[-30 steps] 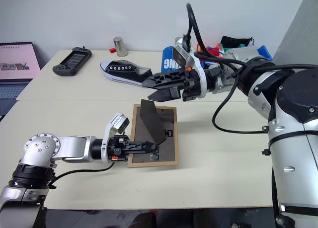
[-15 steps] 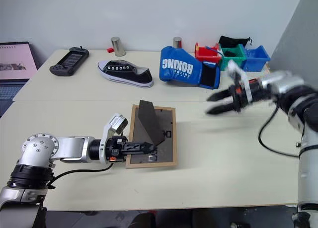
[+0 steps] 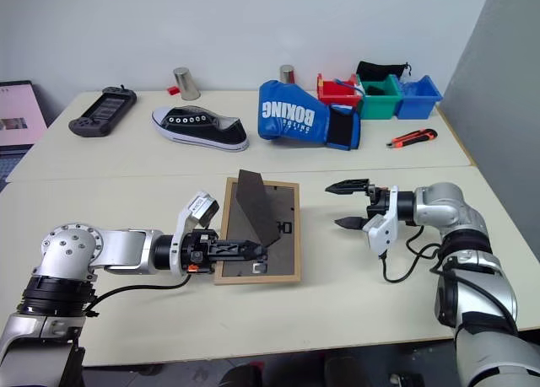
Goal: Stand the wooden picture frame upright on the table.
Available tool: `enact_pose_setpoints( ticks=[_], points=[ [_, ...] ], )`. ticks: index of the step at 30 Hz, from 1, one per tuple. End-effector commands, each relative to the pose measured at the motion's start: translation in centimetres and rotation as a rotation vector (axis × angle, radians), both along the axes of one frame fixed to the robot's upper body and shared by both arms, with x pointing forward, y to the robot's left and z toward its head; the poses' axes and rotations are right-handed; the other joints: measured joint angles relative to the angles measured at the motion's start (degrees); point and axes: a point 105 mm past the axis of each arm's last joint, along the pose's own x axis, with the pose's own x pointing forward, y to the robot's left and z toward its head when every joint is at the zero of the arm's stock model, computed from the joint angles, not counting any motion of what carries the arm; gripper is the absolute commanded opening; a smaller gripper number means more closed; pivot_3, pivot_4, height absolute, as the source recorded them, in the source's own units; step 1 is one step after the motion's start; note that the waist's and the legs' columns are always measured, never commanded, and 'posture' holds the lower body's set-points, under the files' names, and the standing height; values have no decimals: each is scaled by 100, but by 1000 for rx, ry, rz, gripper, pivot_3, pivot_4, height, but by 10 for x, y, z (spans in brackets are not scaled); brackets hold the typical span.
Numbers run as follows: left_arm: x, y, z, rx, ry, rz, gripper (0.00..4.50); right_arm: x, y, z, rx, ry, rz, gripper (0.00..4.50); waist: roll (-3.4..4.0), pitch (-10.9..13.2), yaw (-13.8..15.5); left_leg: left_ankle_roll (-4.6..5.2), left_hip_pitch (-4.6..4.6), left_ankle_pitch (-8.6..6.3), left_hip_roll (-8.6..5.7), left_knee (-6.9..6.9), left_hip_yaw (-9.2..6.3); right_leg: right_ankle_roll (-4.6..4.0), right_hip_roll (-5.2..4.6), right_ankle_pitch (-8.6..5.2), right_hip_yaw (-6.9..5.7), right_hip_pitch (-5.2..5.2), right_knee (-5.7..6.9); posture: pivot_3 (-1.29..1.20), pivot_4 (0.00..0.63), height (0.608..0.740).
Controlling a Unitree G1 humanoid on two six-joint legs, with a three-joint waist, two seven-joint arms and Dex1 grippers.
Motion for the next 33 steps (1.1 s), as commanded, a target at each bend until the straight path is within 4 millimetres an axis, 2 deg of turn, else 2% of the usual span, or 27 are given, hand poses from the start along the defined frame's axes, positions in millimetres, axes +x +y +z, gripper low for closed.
enact_pose_setpoints(
  ticks=[1,12,27,32,33],
  points=[
    [-4,-2,16,-47,-53,-30,1308,-15,19,19,112,-137,111,4480,0,0,42,0,-1,0,-1,7,-3,0,1,0,-1,0,2,0,150,740],
    [-7,-4,18,-69,-51,-41,1308,-28,49,20,202,-206,227,4480,0,0,165,0,-3,0,-5,12,-12,-2,2,-1,-2,0,2,0,150,740],
    [-8,-7,18,-77,-45,-48,1308,-11,68,14,182,-281,226,4480,0,0,182,2,-8,-1,-9,9,-15,-7,2,-4,1,-8,3,0,150,740],
    [-8,-7,18,-79,-44,-47,1308,-13,72,13,185,-314,271,4480,0,0,188,2,-13,-1,-10,9,-18,-7,2,-4,0,-10,3,0,150,740],
    [-8,-7,18,-79,-43,-47,1308,-14,73,13,186,-319,283,4119,0,0,188,2,-13,-1,-10,9,-18,-7,2,-4,1,-10,3,0,150,740]
  ],
)
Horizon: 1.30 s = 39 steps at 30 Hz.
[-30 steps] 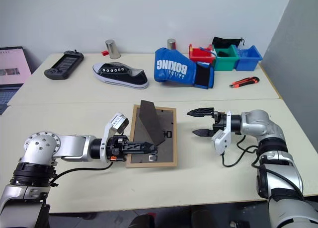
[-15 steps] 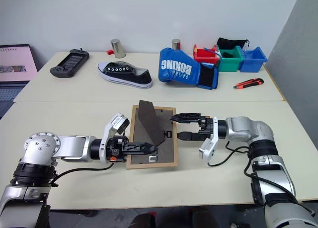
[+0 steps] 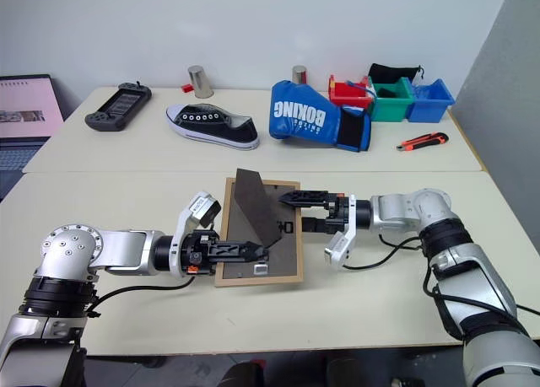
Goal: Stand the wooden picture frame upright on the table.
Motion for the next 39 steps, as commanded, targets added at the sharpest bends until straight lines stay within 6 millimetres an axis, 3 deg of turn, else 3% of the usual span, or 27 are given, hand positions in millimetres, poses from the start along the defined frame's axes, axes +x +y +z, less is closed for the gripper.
enact_pose_setpoints(
  ticks=[1,10,12,21,29,34,39],
  points=[
    [-3,-3,15,-47,-52,-21,1308,-6,5,13,34,-71,68,3997,0,0,0,0,0,0,0,0,0,0,0,0,0,0,0,0,150,740],
    [-3,-3,15,-48,-52,-19,1308,-10,10,15,47,-125,117,1696,0,0,11,2,-4,-1,-2,-1,-3,0,0,0,-1,-4,0,0,150,740],
    [-3,-3,15,-49,-53,-20,1308,-9,12,17,57,-132,119,1471,0,0,11,2,-6,-1,-2,-1,-2,0,0,0,0,-6,0,0,150,740],
    [-4,-3,15,-41,-90,-9,1308,-8,12,23,89,-131,125,1311,0,0,26,8,-6,-4,-3,-2,-3,0,0,0,0,-7,0,0,150,740],
    [-2,-1,16,-37,-112,0,2982,-7,8,25,109,-118,107,1262,0,0,27,9,-7,-5,-2,-3,-3,0,0,0,0,-8,-1,0,150,740],
    [-1,6,20,-11,-147,9,4256,-3,-1,28,137,-90,71,1262,0,0,27,10,-8,-5,-2,-3,-3,0,0,0,-1,-8,-1,0,150,740],
    [5,21,26,12,-183,67,4476,-4,-14,31,145,-57,51,1262,0,0,27,16,-8,-9,-2,-4,-4,0,0,0,-1,-8,-1,0,150,740]
  ],
)
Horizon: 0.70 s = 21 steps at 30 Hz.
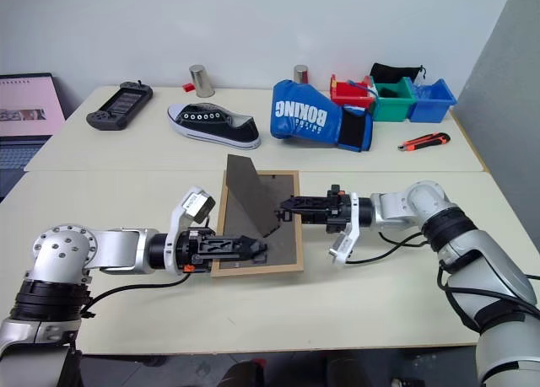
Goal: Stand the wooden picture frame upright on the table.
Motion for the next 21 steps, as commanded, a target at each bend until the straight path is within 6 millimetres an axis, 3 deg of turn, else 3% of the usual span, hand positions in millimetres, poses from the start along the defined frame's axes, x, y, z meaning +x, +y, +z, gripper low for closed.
enact_pose_setpoints(
  ticks=[1,8,14,18,21],
  points=[
    [6,15,21,-14,-90,52,4476,0,-12,18,71,7,-20,1262,0,0,0,3,0,-2,0,0,0,0,0,0,0,0,0,0,150,740],
    [11,33,47,15,-238,148,4476,4,-36,14,54,60,-89,1262,0,0,0,7,0,-4,1,-1,1,-1,0,-1,0,-1,-1,0,150,740],
    [14,65,56,364,-572,324,4476,15,-61,14,151,277,-204,1262,-2,0,-10,6,1,-4,2,-8,7,-3,-1,-2,4,-2,-4,0,150,740],
    [11,74,63,410,-692,432,4476,28,-41,26,298,499,-231,1262,-1,2,-42,8,6,-3,16,-13,25,-5,1,-2,9,8,-21,0,150,740],
    [10,76,52,510,-765,480,4476,41,-19,31,315,776,-258,1262,2,4,-75,10,8,-5,34,-9,21,-5,-1,-2,8,16,-19,0,150,740]
  ],
)
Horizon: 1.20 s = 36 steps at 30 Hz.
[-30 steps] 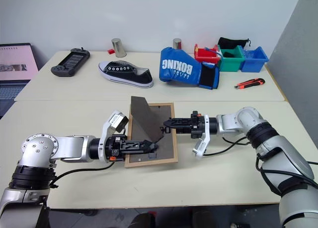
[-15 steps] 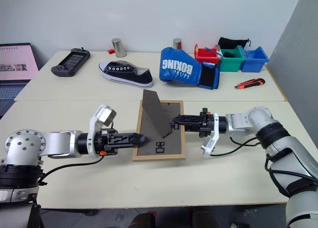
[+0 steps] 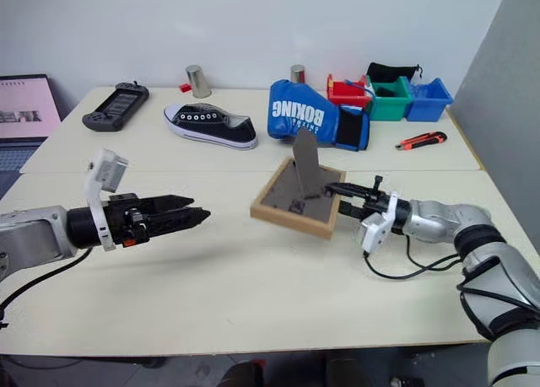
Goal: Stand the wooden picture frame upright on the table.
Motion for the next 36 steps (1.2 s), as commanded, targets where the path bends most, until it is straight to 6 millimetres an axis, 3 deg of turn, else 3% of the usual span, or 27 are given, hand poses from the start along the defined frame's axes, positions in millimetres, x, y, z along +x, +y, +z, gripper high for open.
enact_pose_setpoints(
  ticks=[1,3,6,9,13,17,30,32,36],
  points=[
    [0,3,3,129,-163,90,4476,16,26,32,146,310,21,1262,5,3,2,0,0,0,1,0,-2,0,0,0,-1,0,4,0,150,740],
    [8,10,3,190,-236,178,4476,21,38,35,207,527,70,1262,7,4,68,0,-2,0,-6,-1,-13,0,3,0,-9,-4,10,0,150,740],
    [7,-1,18,165,-347,182,4476,30,51,43,321,840,141,1262,7,4,203,0,-8,0,-8,2,-27,0,7,0,-23,-4,8,0,150,740],
    [4,-7,24,157,-388,172,4476,36,57,46,382,1013,191,1262,7,5,307,0,-19,0,-12,5,-26,0,6,0,-24,-8,1,0,150,740],
    [1,-7,14,153,-357,177,4476,39,61,37,393,1155,226,1262,10,6,366,0,-20,-1,-15,-3,-22,0,6,0,-25,-12,-9,0,150,740],
    [-1,-3,2,152,-288,189,4476,31,67,7,294,1287,258,1262,11,7,356,1,-20,-2,-14,-11,-20,0,6,0,-26,-16,-15,0,150,740],
    [-2,-21,0,152,-297,106,4476,29,74,-40,242,1498,224,1262,12,7,318,0,-15,-2,-5,-13,-13,0,13,0,-26,-17,-16,0,150,740],
    [-1,-20,0,153,-295,104,4500,30,73,-41,247,1495,216,1960,12,7,296,0,-13,-2,-5,-13,-8,0,13,0,-23,-17,-15,0,150,740],
    [1,-19,-1,157,-290,99,4500,31,68,-41,252,1488,207,2747,13,8,292,0,-14,-2,-3,-14,-10,0,15,0,-23,-19,-14,0,150,740]
  ],
)
